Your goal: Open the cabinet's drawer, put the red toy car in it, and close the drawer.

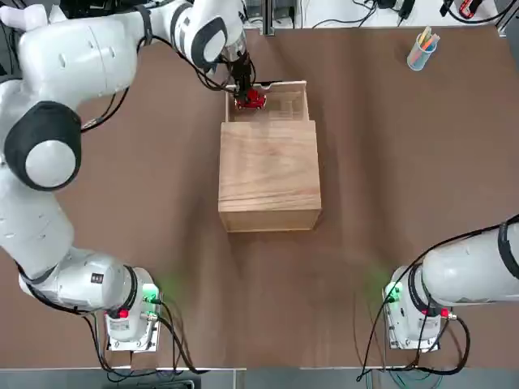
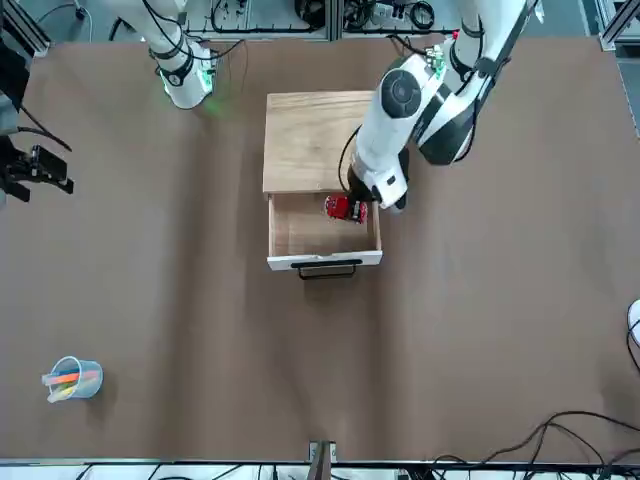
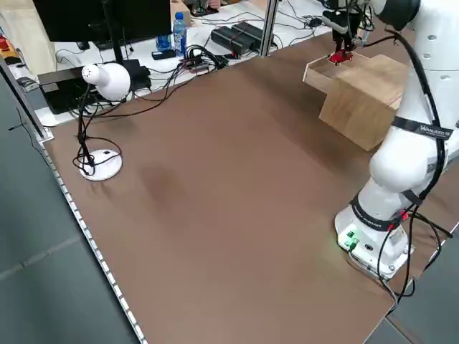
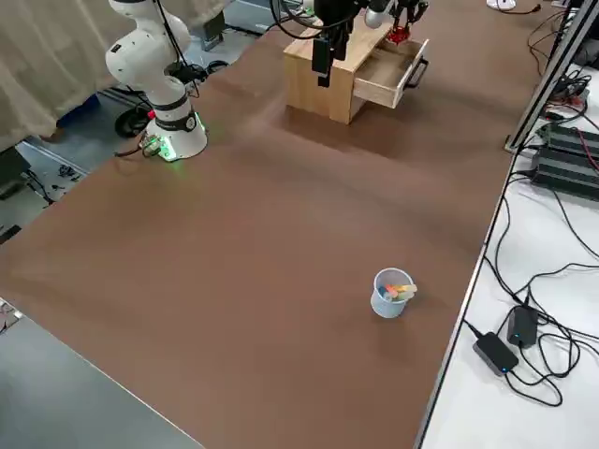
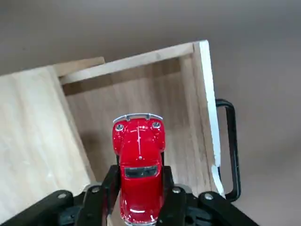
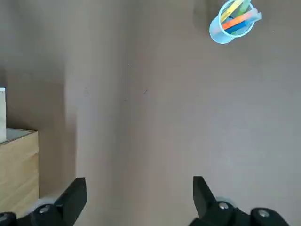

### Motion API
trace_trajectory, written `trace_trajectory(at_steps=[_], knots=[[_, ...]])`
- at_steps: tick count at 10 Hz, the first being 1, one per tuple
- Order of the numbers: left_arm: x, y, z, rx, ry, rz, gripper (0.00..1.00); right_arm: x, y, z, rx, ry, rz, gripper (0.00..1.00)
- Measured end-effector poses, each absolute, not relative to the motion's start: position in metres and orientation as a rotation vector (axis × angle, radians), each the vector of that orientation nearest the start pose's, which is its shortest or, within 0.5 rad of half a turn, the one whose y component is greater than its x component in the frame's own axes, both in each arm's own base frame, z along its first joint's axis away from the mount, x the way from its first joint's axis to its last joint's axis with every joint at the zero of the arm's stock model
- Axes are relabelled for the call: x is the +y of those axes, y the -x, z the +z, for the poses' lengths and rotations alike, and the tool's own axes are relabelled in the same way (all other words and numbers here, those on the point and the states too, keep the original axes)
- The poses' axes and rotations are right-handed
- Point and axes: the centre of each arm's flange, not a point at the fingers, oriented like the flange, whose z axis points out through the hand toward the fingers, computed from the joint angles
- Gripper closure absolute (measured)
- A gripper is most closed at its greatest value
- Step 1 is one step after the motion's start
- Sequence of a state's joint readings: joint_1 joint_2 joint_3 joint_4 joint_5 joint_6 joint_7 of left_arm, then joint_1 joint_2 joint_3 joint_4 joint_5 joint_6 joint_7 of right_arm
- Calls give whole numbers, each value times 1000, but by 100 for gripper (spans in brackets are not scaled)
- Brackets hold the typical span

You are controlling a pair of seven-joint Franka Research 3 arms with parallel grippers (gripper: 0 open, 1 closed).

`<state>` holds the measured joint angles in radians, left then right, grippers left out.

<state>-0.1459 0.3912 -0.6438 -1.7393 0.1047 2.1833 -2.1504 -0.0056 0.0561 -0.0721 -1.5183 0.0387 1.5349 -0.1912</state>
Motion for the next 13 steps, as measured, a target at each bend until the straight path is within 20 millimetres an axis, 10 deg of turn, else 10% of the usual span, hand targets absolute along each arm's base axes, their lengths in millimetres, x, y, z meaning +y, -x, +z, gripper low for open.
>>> trace_trajectory(at_steps=[7, 8, 11, 13], knots=[[-458, -514, 332, -1961, 2565, 178, 58, -32, -568, 617, -159, 3101, 40, 0], [-458, -518, 333, -1947, 2586, 158, 44, -32, -568, 617, -159, 3101, 39, 0], [-461, -521, 375, -1939, 2652, 93, 1, -32, -568, 618, -160, 3101, 35, 0], [-455, -513, 416, -1915, 2653, 10, 0, -30, -568, 618, -164, 3101, 34, 0]])
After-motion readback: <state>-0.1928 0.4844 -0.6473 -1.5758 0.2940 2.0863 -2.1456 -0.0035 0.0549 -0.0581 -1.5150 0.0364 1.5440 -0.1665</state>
